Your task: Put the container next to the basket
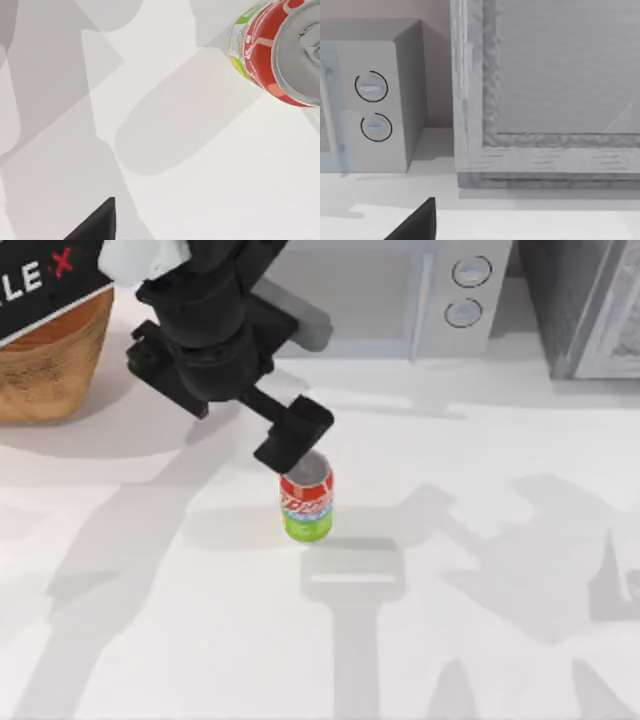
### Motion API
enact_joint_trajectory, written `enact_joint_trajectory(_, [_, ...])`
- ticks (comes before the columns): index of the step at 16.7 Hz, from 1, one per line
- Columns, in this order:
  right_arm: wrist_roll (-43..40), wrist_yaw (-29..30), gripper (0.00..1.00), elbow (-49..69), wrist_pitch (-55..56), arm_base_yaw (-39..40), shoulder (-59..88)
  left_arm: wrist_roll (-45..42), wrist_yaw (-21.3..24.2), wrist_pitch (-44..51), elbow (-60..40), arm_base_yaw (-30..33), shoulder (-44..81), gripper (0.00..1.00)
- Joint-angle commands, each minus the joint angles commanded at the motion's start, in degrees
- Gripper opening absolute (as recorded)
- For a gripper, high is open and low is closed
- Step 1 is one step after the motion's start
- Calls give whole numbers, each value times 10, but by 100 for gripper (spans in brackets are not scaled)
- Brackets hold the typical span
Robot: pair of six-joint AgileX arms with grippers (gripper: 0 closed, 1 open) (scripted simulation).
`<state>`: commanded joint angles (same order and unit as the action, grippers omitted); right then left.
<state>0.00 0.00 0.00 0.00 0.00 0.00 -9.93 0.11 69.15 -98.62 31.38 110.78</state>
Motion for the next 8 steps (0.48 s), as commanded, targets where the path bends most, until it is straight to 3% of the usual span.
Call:
enact_joint_trajectory(4, [0, 0, 100, 0, 0, 0, 0, -5, 1, 76, -142, 33, 130, 100])
enact_joint_trajectory(8, [0, 0, 100, 0, 0, 0, 0, -6, 2, 110, -214, 47, 192, 100])
